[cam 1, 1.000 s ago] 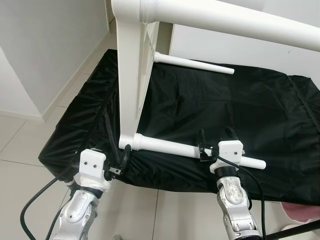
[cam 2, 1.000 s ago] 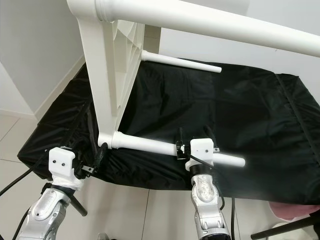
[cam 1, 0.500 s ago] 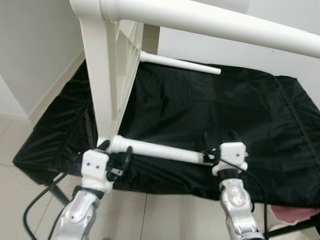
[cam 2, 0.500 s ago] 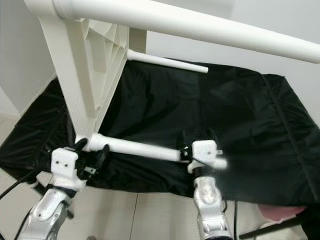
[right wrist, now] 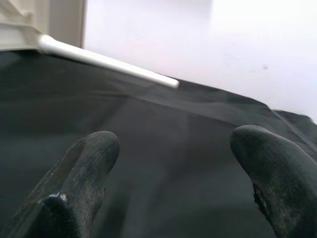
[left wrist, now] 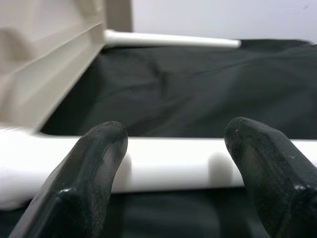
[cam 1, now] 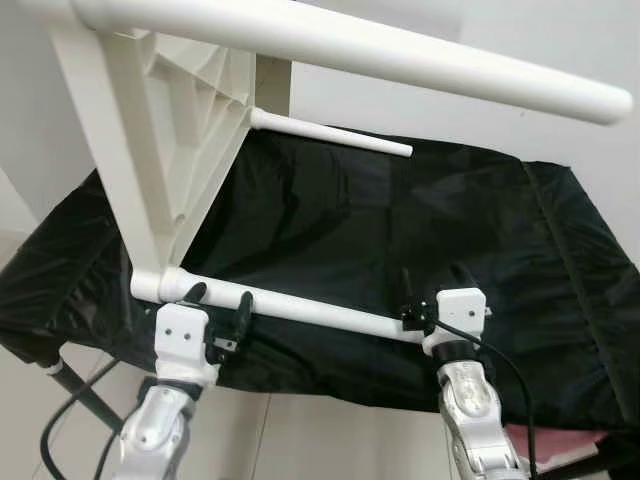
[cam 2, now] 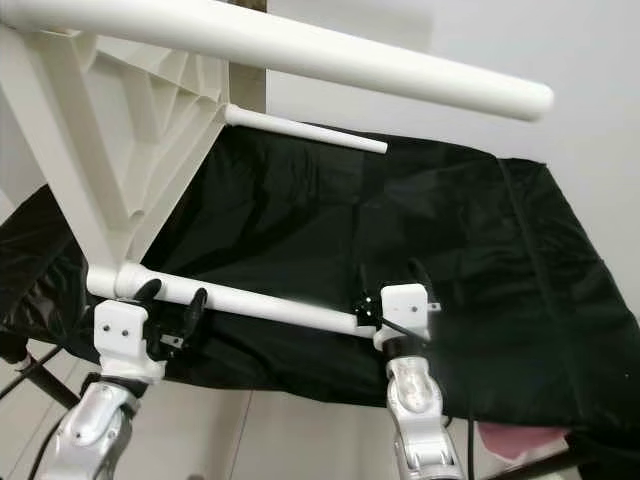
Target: Building children table
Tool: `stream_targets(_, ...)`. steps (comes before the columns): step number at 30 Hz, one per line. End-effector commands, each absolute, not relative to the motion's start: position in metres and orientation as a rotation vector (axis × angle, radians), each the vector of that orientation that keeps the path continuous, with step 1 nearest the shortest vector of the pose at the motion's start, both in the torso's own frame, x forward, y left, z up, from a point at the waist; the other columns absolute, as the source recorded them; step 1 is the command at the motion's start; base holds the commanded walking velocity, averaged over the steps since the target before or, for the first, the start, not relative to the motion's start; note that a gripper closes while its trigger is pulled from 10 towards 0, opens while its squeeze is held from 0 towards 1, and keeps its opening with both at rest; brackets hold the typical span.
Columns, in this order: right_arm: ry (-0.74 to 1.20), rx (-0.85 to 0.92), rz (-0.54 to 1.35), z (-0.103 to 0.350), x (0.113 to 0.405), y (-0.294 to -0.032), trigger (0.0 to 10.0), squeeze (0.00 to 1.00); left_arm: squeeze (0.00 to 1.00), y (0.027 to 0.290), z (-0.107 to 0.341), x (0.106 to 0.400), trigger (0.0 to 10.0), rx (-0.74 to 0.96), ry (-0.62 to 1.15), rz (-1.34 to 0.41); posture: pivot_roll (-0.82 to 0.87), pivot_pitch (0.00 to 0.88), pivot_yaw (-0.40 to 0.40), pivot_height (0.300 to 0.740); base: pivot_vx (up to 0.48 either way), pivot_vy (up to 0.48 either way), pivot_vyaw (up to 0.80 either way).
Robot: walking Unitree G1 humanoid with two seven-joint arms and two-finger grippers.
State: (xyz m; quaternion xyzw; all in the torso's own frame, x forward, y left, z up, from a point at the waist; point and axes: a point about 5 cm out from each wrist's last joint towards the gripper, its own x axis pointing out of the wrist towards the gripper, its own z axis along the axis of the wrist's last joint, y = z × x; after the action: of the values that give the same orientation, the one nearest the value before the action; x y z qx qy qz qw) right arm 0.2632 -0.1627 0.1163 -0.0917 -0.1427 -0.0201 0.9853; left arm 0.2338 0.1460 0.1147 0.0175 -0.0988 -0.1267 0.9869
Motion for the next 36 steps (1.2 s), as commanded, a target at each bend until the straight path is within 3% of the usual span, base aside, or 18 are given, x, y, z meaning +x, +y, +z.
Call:
stream_targets(1,-0.281,-0.181,-0.038,0.116,0.263,-0.163,10.0,0.0,0.0,0.148,0.111,0.233,10.0,0.046,-0.174,-0.233,0.03,0.058,-0.061,0.74,0.0,0.0,0.0)
stream_targets(36,-0.359,-0.21,-0.012,0.134,0.273,-0.159,10.0,0.0,0.0,0.148,0.134,0.26,10.0,0.028,-0.184,-0.22,-0.05,0.096,0.011,0.74,0.0,0.0,0.0)
